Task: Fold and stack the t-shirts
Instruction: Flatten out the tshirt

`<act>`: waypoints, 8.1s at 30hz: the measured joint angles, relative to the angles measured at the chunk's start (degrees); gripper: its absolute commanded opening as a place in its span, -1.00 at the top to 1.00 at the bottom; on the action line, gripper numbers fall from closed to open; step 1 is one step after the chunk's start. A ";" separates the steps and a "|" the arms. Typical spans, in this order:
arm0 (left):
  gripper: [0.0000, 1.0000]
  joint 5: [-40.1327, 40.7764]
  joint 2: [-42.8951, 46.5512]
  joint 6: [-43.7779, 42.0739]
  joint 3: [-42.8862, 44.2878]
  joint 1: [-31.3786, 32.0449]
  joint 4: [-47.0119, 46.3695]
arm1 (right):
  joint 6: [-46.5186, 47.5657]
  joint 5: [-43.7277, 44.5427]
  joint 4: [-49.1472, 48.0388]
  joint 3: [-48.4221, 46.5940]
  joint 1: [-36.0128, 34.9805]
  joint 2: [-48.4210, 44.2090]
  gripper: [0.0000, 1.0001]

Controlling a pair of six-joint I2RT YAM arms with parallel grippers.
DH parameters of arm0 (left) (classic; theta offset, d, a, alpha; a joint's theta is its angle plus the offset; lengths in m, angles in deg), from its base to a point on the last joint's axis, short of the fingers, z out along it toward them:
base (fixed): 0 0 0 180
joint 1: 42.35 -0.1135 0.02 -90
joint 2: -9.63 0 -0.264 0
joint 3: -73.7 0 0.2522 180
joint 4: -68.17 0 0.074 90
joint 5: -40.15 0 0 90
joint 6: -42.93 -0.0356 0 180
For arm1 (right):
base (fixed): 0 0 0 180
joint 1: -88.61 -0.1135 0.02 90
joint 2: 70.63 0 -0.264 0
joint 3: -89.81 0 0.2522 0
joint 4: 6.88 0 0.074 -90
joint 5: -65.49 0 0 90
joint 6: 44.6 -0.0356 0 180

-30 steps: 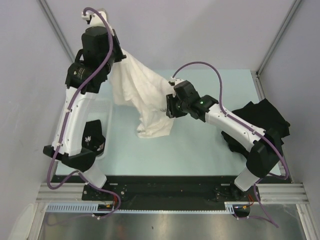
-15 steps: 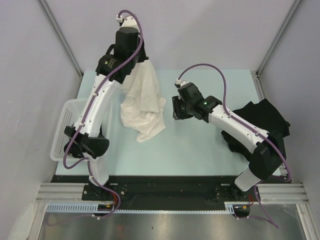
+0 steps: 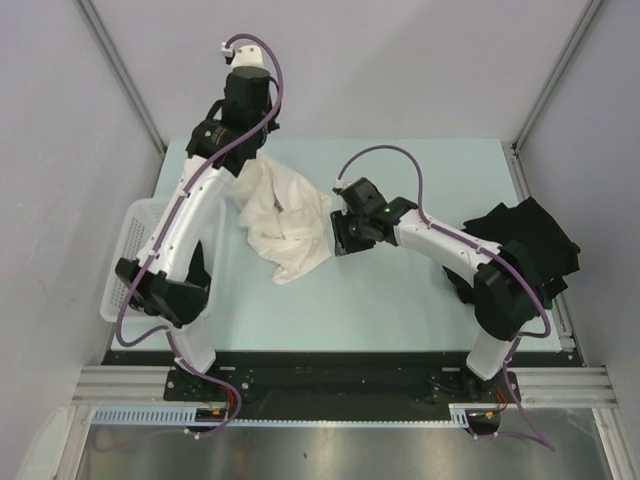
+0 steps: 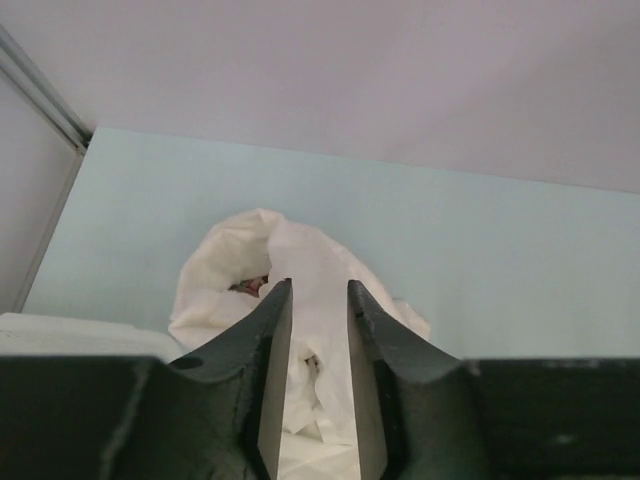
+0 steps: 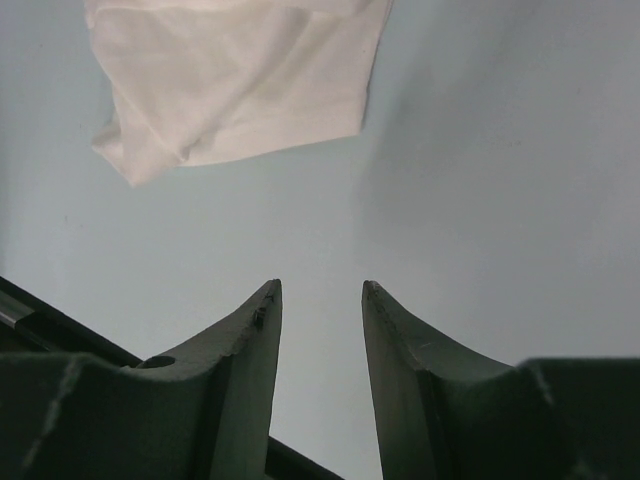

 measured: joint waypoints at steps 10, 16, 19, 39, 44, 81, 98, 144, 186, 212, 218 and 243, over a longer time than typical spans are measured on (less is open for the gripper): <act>0.20 3.69 8.37 -1.03 -11.96 0.02 -4.63 | 0.98 -3.34 -4.68 0.07 -0.57 5.60 0.16; 0.18 3.52 11.65 -0.66 -16.63 0.28 -5.33 | 1.92 -3.87 -6.45 0.07 -0.90 7.34 0.17; 0.16 3.08 14.40 0.09 -20.68 1.11 -5.86 | 2.97 -3.87 -7.85 0.15 -1.31 8.13 0.17; 0.12 -3.08 38.16 1.07 -44.57 6.03 -11.23 | 6.54 -2.64 -13.86 0.42 0.98 13.38 0.17; 0.11 -3.48 39.58 1.05 -44.65 6.03 -11.08 | 6.54 -2.05 -14.91 0.48 1.51 15.80 0.17; 0.11 -4.15 40.13 -0.92 -43.76 6.03 -6.84 | 2.86 -4.48 -26.71 -0.13 1.29 20.55 1.00; 0.03 -4.20 38.12 -0.79 -49.13 6.03 -9.46 | 7.41 6.73 -9.64 -4.83 23.82 -4.98 1.00; 0.07 -13.03 37.88 7.82 -65.75 6.03 -15.74 | 4.90 -9.07 -8.37 -62.86 13.46 18.64 1.00; 0.01 -22.91 3.37 8.98 -49.22 24.46 -24.00 | 24.61 9.42 -11.54 -51.21 39.52 1.68 1.00; -0.01 -14.12 -0.04 6.19 -42.60 22.29 -22.75 | 10.01 -6.43 -6.43 -65.81 27.71 19.23 1.00; 0.00 -12.96 3.76 7.69 -47.04 20.92 -22.80 | 12.52 -7.26 -3.43 -66.23 16.52 22.29 1.00; -0.01 -12.90 2.73 10.01 -44.13 21.62 -23.52 | 8.94 -11.17 -4.81 -62.38 27.32 5.73 1.00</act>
